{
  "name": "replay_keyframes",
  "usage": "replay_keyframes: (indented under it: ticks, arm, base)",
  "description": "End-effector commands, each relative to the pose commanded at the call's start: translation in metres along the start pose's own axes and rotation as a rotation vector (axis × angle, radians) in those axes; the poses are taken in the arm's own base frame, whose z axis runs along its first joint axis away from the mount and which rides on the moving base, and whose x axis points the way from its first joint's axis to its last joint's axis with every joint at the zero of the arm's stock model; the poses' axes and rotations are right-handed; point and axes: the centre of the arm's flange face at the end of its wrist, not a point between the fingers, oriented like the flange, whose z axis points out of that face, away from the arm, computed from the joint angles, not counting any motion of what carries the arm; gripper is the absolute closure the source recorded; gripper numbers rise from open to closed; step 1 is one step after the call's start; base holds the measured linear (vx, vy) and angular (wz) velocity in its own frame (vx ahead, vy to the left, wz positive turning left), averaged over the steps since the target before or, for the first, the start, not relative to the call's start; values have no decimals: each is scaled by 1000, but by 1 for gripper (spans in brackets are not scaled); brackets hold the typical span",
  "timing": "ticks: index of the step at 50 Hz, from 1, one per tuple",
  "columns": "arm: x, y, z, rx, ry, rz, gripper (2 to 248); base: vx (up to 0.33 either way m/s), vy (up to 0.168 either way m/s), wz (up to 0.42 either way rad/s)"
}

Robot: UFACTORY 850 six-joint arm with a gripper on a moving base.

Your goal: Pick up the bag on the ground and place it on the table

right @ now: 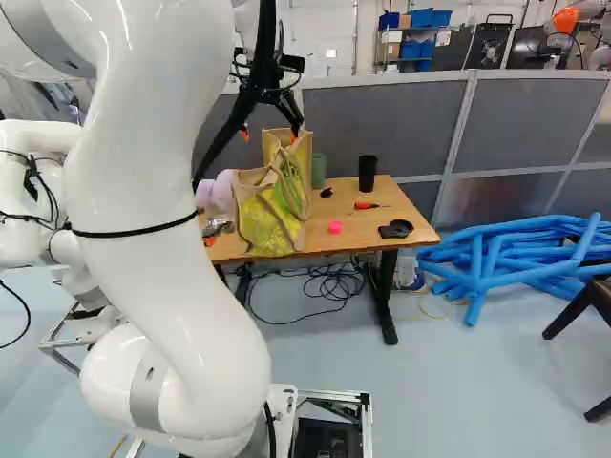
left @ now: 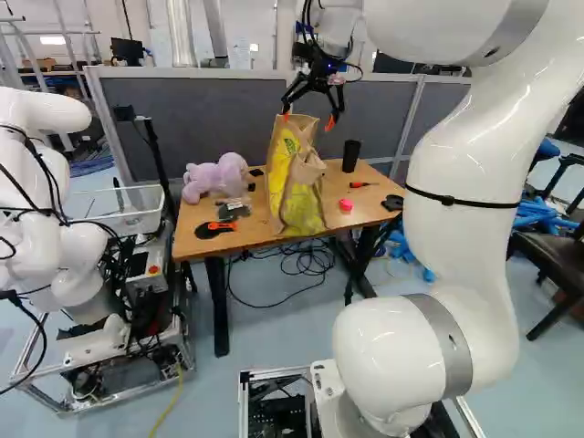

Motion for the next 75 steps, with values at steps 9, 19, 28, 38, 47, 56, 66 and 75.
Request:
replay_keyframes:
  ticks: [9,19,28,38,47,56,66,75]
  arm:
    - [0,0,0,0,0,0,3]
    - [0,0,0,0,0,0,3]
    - [0,0,0,0,0,0,3]
    - [0,0,0,0,0,0,3]
    - [0,0,0,0,0,0,3]
    - [0,0,0,0,0,0,3]
    - [0,0,0,0,0,0,3]
    - [0,0,0,0,0,0,3]
  base:
    - [-126,-1,11]
    - [-128,0,11]
    - [-124,0,10]
    - [-121,-1,9]
    - [-125,2,11]
    - [-124,0,8]
    - [-127,-1,7]
    - [-131,0,9]
